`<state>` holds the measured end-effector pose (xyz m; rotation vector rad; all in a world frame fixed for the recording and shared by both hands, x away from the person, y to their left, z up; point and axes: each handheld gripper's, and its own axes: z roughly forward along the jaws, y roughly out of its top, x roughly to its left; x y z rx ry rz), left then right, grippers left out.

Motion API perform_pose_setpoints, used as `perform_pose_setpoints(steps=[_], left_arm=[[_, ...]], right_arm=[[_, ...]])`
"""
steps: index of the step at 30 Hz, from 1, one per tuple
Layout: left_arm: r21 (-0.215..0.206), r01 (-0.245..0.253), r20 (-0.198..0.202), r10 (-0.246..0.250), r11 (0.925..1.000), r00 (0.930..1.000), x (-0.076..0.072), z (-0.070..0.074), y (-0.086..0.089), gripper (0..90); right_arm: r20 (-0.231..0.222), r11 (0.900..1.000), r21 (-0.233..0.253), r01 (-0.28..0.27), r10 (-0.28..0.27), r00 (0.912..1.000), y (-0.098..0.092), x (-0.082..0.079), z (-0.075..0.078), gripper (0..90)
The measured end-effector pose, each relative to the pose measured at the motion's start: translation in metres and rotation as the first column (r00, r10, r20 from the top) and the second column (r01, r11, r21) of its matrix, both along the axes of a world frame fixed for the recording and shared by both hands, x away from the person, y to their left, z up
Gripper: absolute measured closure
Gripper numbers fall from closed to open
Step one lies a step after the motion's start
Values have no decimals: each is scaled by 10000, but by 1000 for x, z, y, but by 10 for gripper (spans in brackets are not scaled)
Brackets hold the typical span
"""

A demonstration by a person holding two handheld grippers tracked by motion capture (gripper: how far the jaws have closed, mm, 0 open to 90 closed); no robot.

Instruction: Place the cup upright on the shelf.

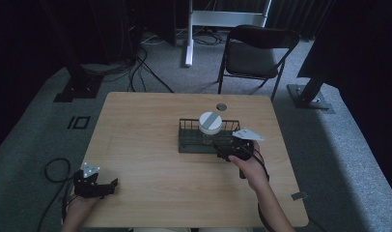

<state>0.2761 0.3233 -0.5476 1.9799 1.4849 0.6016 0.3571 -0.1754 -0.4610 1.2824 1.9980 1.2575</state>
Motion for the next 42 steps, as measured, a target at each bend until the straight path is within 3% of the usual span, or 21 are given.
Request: perform_pose_setpoints(steps=[16,42], left_arm=[[-2,-1,0,1,10000,10000,0,0,0,5],[-1,-1,1,1,10000,10000,0,0,0,5]], right_arm=[[357,10000,-40,16,-15,9994,-22,-26,-9,119],[-271,9942,-518,944,-959,9950,-72,-42,-55,119]])
